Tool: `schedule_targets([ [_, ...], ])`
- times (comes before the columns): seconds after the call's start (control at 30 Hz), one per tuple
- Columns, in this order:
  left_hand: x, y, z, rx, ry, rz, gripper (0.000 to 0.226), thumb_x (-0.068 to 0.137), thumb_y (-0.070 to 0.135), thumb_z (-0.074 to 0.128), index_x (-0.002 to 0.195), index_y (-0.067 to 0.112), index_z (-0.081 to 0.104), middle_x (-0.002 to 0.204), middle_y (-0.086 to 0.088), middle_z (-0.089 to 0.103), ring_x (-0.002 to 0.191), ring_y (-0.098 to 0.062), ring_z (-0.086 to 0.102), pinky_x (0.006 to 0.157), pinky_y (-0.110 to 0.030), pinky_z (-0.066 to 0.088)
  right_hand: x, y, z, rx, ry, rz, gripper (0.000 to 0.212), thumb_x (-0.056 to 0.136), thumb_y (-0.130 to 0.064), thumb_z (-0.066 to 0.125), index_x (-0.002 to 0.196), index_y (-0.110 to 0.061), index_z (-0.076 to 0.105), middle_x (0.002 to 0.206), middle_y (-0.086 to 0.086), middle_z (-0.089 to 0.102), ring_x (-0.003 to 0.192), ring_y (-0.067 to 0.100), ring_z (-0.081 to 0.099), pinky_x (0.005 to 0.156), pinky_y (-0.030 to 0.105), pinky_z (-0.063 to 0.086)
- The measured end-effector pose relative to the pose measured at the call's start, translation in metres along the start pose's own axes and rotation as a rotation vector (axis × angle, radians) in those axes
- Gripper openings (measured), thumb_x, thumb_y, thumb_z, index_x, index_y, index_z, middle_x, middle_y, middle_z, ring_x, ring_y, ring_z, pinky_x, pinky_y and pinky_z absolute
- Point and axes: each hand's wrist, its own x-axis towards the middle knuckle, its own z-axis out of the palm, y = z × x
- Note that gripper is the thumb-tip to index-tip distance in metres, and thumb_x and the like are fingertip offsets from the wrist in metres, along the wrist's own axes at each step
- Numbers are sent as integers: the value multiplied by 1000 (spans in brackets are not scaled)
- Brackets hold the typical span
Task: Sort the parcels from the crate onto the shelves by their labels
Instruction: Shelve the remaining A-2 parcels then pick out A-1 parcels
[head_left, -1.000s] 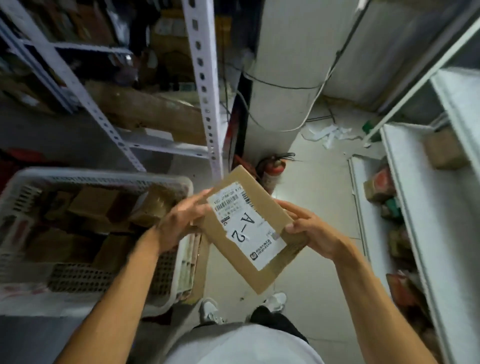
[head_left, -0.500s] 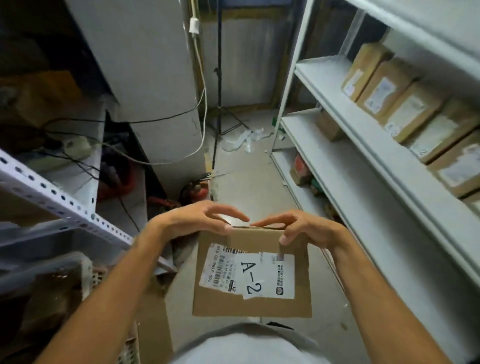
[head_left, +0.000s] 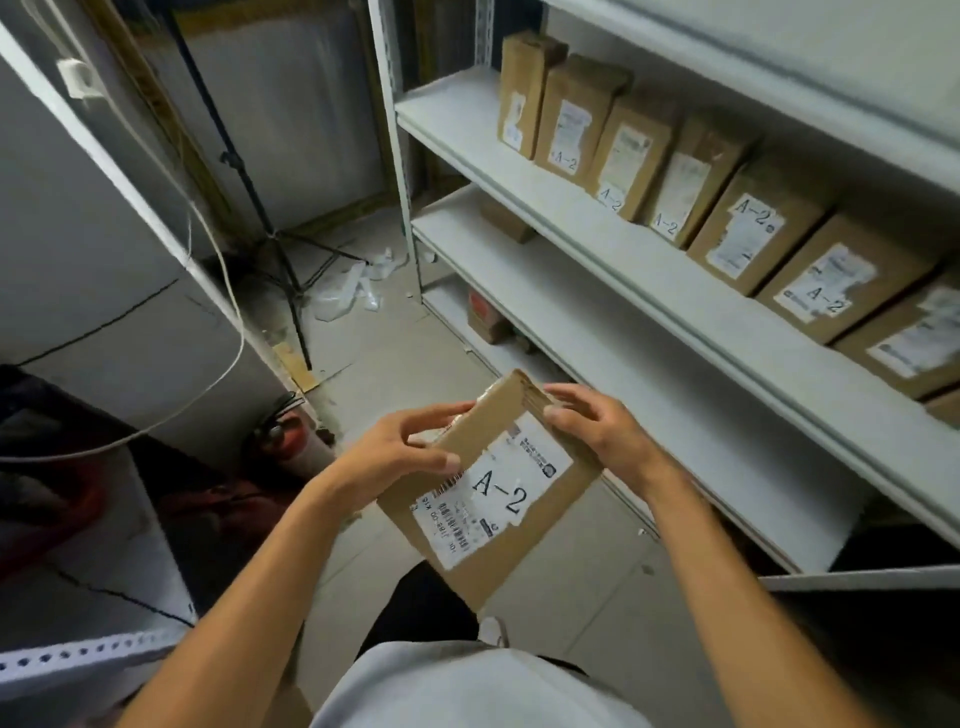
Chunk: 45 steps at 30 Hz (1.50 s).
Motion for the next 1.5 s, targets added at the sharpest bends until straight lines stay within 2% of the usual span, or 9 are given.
schedule_targets([
  [0.13,38,-1,1,-264,216,99,77,55,30,86,127,43,63,136,-1,61,108,-29,69,81,-44,60,-4,21,-6,39,294,31,76,70,-64,70,138,-35,52,139,-9,57,124,8,55,106,40,46],
  [0.3,91,14,-3,-475,279,188,81,64,31,83,138,39,51,128,-14,66,111,-39,66,90,-54,55,12,13,18,275,303,48,71,80,-60,63,145,-37,46,139,-10,60,125,10,58,99,38,53],
  [0.47,122,44,-39,-308,195,214,87,63,40,85,140,38,44,130,-10,64,111,-34,67,88,-52,57,47,-26,32,324,372,-4,48,83,-39,70,130,-37,57,121,-11,71,113,12,68,98,39,54],
  [0.6,130,67,-87,-143,122,237,98,53,55,89,138,44,42,137,-2,53,119,-26,62,89,-42,58,85,-56,42,291,421,10,47,78,-53,71,122,-37,62,120,-13,72,112,10,67,104,46,51],
  [0.73,134,73,-131,-129,175,264,83,64,42,83,137,42,42,137,2,52,125,-24,57,97,-50,54,129,-79,55,203,350,-4,50,80,-49,75,126,-37,60,121,-13,71,113,8,66,102,45,51],
  [0.93,157,73,-176,-139,285,222,75,72,53,75,134,31,39,133,5,57,127,-22,56,102,-57,48,201,-112,57,131,265,-49,45,88,-32,75,125,-47,53,122,-18,68,110,1,65,90,28,57],
  [1.2,243,101,-246,-18,361,234,87,71,54,74,147,40,36,140,-3,52,124,-20,56,93,-37,56,328,-130,36,29,315,-121,54,80,-57,73,130,-46,53,127,-5,60,120,15,59,94,40,57],
  [1.4,326,153,-290,10,397,256,69,90,26,71,149,28,34,132,9,59,121,-11,58,83,-15,53,420,-160,-2,70,323,-164,49,87,-29,70,121,-55,46,118,-21,55,110,-15,52,80,6,48],
  [1.5,365,181,-311,61,392,252,71,89,26,72,150,35,35,128,15,63,113,-4,63,79,-16,54,455,-167,-22,67,358,-150,52,86,-31,68,126,-54,43,119,-34,55,107,-25,48,82,7,43],
])
